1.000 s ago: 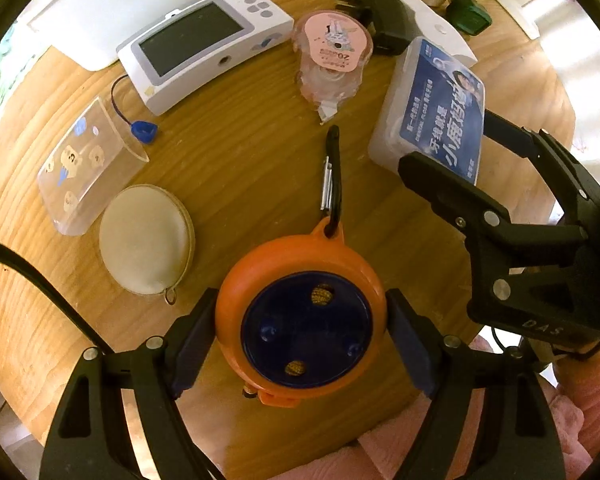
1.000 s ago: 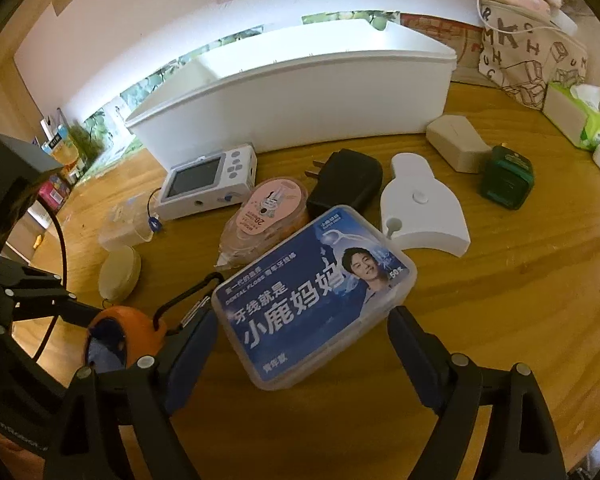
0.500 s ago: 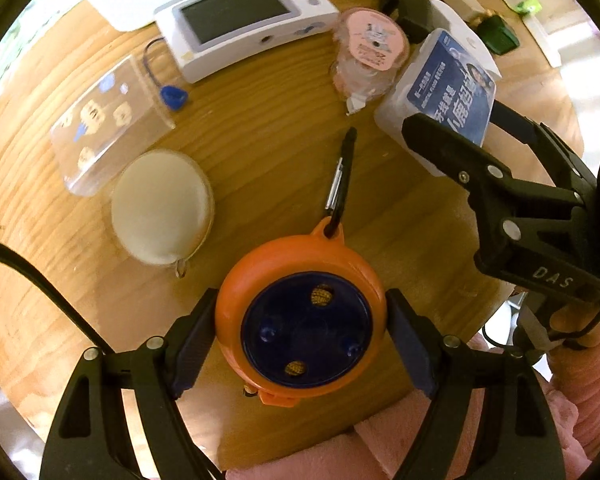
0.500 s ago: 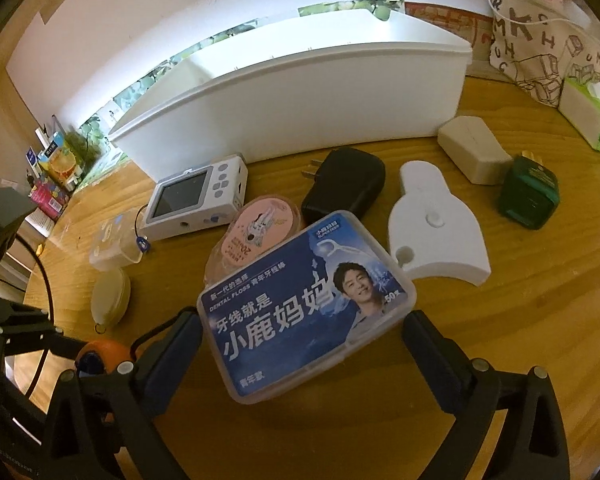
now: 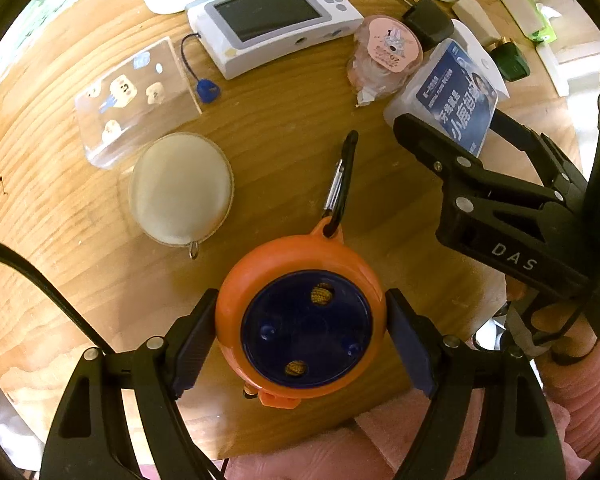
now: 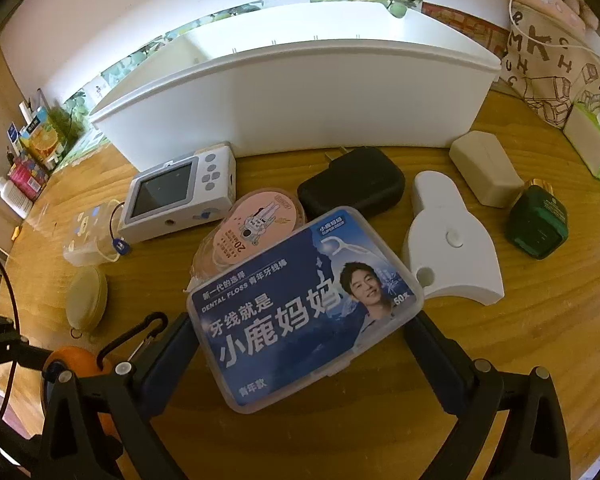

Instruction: Organize rigid objects

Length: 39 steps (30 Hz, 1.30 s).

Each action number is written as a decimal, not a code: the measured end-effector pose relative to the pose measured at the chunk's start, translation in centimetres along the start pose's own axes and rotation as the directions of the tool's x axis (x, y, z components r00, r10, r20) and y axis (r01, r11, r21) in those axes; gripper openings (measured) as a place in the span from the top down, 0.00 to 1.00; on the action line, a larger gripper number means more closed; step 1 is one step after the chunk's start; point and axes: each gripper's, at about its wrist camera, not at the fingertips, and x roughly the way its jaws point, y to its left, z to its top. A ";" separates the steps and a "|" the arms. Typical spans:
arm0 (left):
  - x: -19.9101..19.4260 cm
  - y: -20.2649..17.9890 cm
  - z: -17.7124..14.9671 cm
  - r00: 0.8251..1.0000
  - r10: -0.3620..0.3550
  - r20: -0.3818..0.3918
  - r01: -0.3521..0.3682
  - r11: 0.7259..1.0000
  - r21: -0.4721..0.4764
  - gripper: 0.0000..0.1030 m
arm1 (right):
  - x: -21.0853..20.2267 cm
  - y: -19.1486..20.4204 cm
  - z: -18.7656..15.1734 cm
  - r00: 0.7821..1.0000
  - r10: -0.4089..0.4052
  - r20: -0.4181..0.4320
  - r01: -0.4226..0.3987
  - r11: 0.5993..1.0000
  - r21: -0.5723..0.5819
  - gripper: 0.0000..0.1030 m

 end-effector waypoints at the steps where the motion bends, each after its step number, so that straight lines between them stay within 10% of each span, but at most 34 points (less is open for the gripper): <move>1: -0.1 0.0 0.0 1.000 -0.001 0.001 0.001 1.000 -0.003 0.20 | 0.0 0.0 0.0 1.000 -0.001 0.004 0.001 1.000 -0.001 0.01; 27: -1.7 0.9 -4.3 0.997 -0.015 0.079 0.014 1.000 0.015 0.20 | -4.0 -3.0 -4.1 0.995 -0.015 0.099 0.005 0.996 0.091 0.04; 31: -2.1 0.2 -4.5 0.996 -0.016 0.092 0.014 1.000 0.025 0.20 | -5.3 -3.0 -5.1 0.989 0.007 0.145 -0.019 0.996 0.082 0.32; 39: -3.0 -0.5 -5.1 0.994 -0.001 0.114 -0.005 0.999 0.052 0.20 | -6.9 -3.0 -5.6 0.976 0.000 0.216 -0.017 0.997 0.077 0.35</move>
